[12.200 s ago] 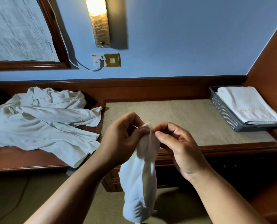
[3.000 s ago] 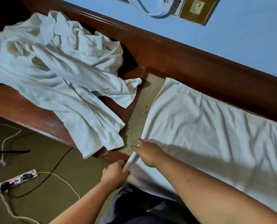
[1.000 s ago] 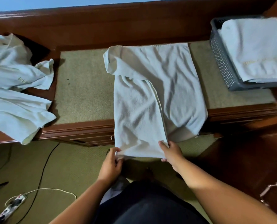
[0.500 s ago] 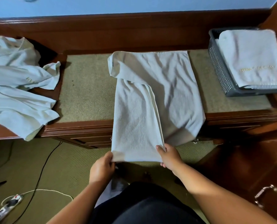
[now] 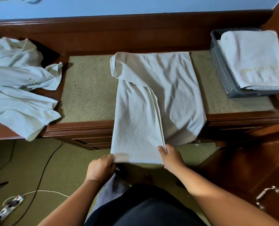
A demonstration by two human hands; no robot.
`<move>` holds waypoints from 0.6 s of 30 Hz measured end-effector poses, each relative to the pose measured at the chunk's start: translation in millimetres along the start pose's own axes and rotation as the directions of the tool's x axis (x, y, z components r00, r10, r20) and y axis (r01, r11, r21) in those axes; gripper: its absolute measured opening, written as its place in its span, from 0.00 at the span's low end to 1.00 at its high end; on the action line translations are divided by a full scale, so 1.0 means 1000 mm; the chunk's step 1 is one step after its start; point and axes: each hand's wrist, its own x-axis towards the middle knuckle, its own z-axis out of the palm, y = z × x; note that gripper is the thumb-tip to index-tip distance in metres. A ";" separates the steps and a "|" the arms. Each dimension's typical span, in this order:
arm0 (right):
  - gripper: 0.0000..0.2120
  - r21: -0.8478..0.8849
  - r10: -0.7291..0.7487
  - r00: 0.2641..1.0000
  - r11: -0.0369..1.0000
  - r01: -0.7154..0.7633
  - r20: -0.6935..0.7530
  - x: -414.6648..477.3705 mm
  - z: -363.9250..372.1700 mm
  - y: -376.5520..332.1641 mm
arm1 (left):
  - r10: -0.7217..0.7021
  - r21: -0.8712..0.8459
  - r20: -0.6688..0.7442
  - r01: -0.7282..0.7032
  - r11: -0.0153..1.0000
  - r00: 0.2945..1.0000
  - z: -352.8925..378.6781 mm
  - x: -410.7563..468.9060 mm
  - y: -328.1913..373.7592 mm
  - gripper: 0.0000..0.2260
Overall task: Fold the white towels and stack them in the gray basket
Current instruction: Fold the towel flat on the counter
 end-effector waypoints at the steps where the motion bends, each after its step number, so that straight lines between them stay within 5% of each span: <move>1: 0.19 -0.035 -0.008 1.000 0.999 0.007 -0.014 0.001 0.001 0.004 | 0.018 0.024 -0.012 -0.018 1.000 1.000 0.001 0.000 0.001 0.05; 9: 0.11 -0.241 0.107 0.992 0.966 -0.088 0.066 0.013 0.006 0.019 | -0.086 0.307 0.281 -0.005 0.952 0.956 -0.006 0.009 0.024 0.12; 12: 0.10 -0.314 0.171 0.980 0.940 -0.133 0.097 0.022 0.008 0.015 | -0.149 0.292 0.378 0.035 0.956 0.914 -0.004 0.016 0.016 0.11; 18: 0.12 -0.366 -0.034 0.999 0.930 0.020 -0.031 0.047 0.009 -0.019 | -0.128 0.037 0.181 0.123 0.992 0.975 -0.011 0.052 -0.005 0.06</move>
